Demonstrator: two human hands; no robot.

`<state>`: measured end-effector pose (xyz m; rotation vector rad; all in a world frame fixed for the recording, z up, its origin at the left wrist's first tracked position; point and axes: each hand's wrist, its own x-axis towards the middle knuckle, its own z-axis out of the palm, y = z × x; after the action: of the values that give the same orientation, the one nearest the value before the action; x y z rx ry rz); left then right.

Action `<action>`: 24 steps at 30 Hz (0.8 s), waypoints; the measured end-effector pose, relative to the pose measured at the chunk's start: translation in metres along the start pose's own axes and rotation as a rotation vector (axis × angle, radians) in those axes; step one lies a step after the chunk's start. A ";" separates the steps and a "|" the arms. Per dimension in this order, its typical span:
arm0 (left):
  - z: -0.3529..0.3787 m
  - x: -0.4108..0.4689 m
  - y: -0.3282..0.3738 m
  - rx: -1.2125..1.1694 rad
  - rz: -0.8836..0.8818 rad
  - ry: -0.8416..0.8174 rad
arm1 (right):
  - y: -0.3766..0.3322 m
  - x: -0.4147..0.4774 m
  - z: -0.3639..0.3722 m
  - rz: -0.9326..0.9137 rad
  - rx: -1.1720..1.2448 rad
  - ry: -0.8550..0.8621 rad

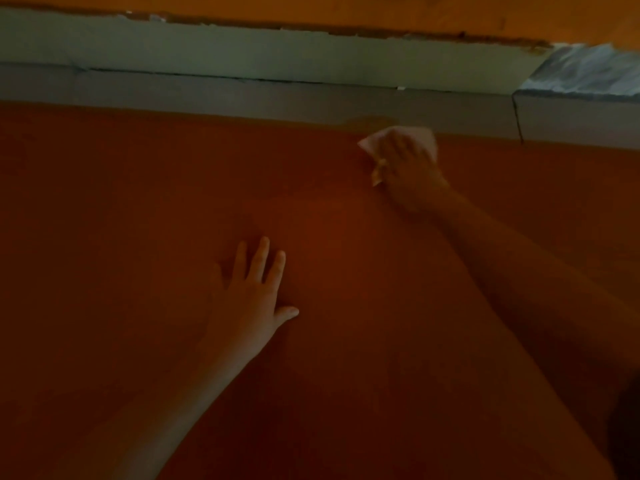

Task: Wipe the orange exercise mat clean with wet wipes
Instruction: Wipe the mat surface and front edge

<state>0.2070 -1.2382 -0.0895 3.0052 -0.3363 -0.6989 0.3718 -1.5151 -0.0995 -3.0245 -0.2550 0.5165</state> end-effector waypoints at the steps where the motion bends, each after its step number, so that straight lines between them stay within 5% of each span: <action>1: 0.002 0.000 -0.001 -0.004 0.003 0.011 | 0.018 -0.001 -0.003 0.115 0.076 -0.005; 6: 0.005 0.001 -0.001 -0.071 0.012 0.048 | 0.005 -0.012 0.000 0.288 0.196 0.027; 10: 0.006 0.002 0.000 -0.045 -0.001 0.033 | -0.016 -0.065 0.030 -0.056 0.082 0.017; 12: 0.005 0.002 0.000 -0.033 -0.004 0.035 | 0.011 -0.085 0.035 -0.089 0.045 -0.010; 19: -0.003 -0.002 0.003 0.044 -0.022 0.000 | 0.014 -0.104 0.037 0.414 0.201 0.067; 24: -0.001 -0.013 0.007 0.031 -0.034 0.005 | -0.049 -0.157 0.070 -0.036 0.040 -0.023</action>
<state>0.1952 -1.2420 -0.0824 3.0481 -0.2995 -0.6957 0.1954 -1.4917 -0.1102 -2.9708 -0.2955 0.5469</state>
